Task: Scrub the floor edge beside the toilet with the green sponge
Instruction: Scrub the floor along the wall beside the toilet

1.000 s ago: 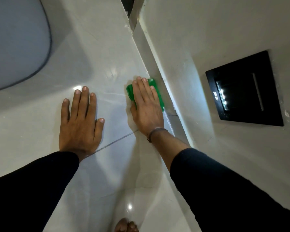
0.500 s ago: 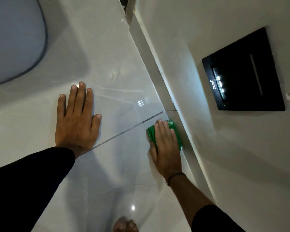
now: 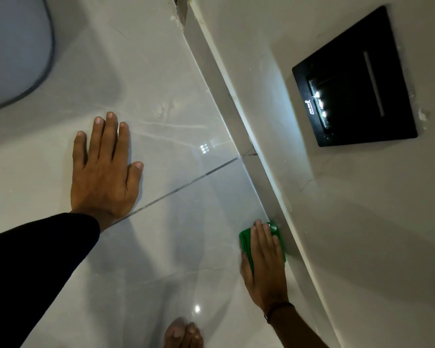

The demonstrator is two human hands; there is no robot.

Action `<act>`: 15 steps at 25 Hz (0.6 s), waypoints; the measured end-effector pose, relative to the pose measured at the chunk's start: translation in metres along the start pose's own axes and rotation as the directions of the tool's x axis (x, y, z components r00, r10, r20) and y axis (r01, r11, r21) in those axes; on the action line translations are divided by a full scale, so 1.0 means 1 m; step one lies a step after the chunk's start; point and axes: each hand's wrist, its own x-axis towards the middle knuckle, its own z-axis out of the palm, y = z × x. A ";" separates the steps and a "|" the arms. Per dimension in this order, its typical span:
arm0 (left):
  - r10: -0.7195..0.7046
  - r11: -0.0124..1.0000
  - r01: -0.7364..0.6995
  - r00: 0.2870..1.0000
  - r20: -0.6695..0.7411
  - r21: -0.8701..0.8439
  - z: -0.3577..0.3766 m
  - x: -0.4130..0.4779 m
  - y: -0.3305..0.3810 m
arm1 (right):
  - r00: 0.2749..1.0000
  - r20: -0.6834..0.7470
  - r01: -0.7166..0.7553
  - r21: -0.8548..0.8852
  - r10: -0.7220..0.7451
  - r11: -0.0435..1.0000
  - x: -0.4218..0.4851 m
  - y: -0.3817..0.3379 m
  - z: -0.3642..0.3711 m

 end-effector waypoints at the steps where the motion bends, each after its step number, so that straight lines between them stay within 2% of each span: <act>1: -0.001 1.000 0.001 1.000 -0.004 0.002 0.001 0.000 0.000 | 1.000 -0.002 0.004 -0.004 -0.004 1.000 0.006 -0.004 -0.003; 4: -0.008 1.000 0.008 1.000 -0.003 -0.002 0.002 0.000 0.000 | 0.993 -0.035 0.110 0.013 -0.110 0.994 0.054 -0.025 -0.023; 6: -0.009 1.000 0.009 1.000 -0.004 -0.008 0.002 0.001 0.000 | 0.983 -0.061 0.175 0.086 -0.170 0.981 0.113 -0.050 -0.041; 10: -0.012 1.000 0.012 1.000 0.003 -0.005 0.000 0.003 0.001 | 0.986 -0.127 0.130 0.157 -0.111 0.979 0.205 -0.102 -0.064; 12: -0.017 1.000 0.017 1.000 0.005 -0.006 -0.002 0.003 0.002 | 0.987 -0.133 0.107 0.152 -0.087 0.983 0.204 -0.104 -0.061; 15: -0.027 1.000 0.028 1.000 0.012 -0.012 -0.004 0.002 0.003 | 0.990 -0.081 0.122 0.108 -0.114 0.987 0.147 -0.072 -0.044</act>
